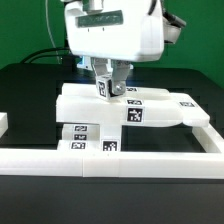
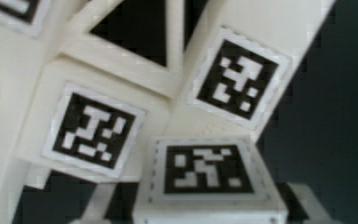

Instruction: Assemble chair

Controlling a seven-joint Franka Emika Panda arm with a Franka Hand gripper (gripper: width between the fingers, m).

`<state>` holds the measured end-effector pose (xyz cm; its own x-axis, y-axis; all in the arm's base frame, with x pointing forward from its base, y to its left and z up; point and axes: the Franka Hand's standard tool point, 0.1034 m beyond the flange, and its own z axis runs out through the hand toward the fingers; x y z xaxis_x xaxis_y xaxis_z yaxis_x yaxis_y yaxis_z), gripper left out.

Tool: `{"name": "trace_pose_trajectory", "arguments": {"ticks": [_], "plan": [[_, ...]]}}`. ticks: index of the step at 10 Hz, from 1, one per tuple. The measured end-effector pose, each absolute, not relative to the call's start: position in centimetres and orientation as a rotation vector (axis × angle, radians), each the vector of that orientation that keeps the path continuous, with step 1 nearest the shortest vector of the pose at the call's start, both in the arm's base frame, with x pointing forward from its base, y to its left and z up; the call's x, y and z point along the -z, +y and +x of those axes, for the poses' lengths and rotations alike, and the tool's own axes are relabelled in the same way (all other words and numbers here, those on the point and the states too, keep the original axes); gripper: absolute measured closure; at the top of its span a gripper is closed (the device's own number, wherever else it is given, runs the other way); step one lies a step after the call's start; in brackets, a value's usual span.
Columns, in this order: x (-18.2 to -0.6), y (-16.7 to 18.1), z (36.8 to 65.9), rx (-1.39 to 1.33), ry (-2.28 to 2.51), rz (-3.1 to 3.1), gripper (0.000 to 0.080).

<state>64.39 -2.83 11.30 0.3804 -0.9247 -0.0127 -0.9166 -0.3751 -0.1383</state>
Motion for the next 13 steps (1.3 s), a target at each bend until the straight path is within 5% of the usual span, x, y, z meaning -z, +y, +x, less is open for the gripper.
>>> {"name": "trace_pose_trajectory", "arguments": {"ticks": [2, 4, 5, 13], "plan": [[-11.29, -2.74, 64.34, 0.103, 1.587, -2.576, 0.0522], [-11.77, -2.53, 64.7, 0.12, 1.24, -2.774, 0.0199], [-11.78, -2.43, 64.69, 0.126, 1.045, -2.859, 0.0165], [-11.36, -2.48, 64.32, 0.126, -0.353, -3.155, 0.0151]]}}
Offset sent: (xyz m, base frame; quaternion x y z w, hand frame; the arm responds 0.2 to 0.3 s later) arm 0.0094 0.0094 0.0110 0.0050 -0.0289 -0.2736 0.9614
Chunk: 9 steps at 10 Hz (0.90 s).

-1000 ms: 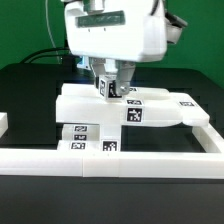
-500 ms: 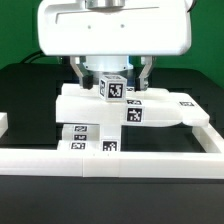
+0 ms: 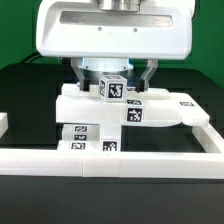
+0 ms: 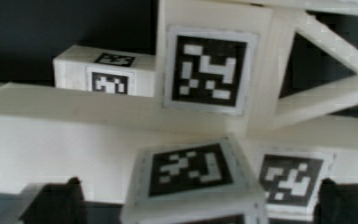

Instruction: Assemble chair

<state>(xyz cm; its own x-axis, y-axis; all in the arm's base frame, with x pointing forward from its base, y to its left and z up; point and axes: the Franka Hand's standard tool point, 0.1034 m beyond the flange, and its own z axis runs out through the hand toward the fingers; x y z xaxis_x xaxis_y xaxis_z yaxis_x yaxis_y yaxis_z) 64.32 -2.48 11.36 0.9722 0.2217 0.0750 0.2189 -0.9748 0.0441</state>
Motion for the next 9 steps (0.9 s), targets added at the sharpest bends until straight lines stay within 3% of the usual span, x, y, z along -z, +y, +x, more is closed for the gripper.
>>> {"name": "trace_pose_trajectory", "arguments": {"ticks": [2, 3, 4, 5, 9], "plan": [[-11.37, -2.67, 64.32, -0.124, 0.34, 3.085, 0.0402], [-11.37, -2.66, 64.32, -0.124, 0.334, 3.086, 0.0402], [-11.35, -2.65, 64.31, -0.124, 0.305, 3.09, 0.0524], [-11.34, -2.65, 64.31, -0.124, 0.303, 3.09, 0.0524], [-11.22, -2.32, 64.55, -0.176, -0.489, 3.098, 0.0526]]}}
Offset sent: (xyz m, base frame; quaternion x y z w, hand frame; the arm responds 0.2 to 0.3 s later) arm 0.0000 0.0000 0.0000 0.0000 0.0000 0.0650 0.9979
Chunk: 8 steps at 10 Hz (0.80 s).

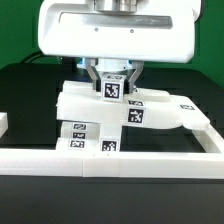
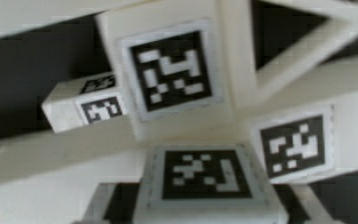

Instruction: Assemble chair

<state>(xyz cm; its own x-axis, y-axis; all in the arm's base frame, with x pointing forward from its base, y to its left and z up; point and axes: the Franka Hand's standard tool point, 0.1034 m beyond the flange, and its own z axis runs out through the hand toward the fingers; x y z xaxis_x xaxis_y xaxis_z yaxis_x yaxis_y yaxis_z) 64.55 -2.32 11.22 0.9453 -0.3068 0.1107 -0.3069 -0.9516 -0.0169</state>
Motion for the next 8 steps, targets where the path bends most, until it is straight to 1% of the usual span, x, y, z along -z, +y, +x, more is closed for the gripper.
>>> {"name": "trace_pose_trajectory", "arguments": {"ticks": [2, 6, 7, 8], "plan": [[-11.23, -2.28, 64.56, -0.176, -0.702, 3.069, 0.0528], [-10.89, -3.13, 64.38, -0.199, -1.477, 2.881, 0.0528], [-10.85, -3.15, 64.28, -0.168, -1.709, 2.773, 0.0528], [-10.89, -3.24, 64.32, -0.156, -1.788, 2.734, 0.0528]]}}
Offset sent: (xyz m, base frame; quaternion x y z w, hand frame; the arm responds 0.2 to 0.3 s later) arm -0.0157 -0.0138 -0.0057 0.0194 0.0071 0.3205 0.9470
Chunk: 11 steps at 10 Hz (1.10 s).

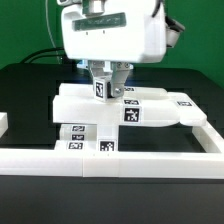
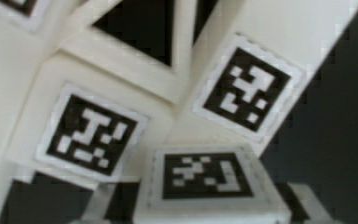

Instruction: Assemble chair

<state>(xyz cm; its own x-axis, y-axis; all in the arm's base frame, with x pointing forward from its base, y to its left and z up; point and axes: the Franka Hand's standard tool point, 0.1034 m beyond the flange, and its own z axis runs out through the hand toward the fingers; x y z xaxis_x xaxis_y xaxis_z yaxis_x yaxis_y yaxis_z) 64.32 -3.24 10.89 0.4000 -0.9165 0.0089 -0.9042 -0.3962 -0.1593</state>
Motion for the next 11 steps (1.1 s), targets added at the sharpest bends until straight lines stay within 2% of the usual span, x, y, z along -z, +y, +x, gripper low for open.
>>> {"name": "trace_pose_trajectory", "arguments": {"ticks": [2, 4, 8, 11], "plan": [[-10.98, -3.2, 64.36, 0.148, 1.601, -2.55, 0.052], [-11.62, -3.27, 64.79, 0.17, 1.411, -2.662, 0.0193], [-11.47, -3.25, 64.65, 0.191, 0.972, -2.878, 0.0153], [-11.23, -2.85, 64.21, 0.179, 0.346, -3.073, 0.0151]]}}
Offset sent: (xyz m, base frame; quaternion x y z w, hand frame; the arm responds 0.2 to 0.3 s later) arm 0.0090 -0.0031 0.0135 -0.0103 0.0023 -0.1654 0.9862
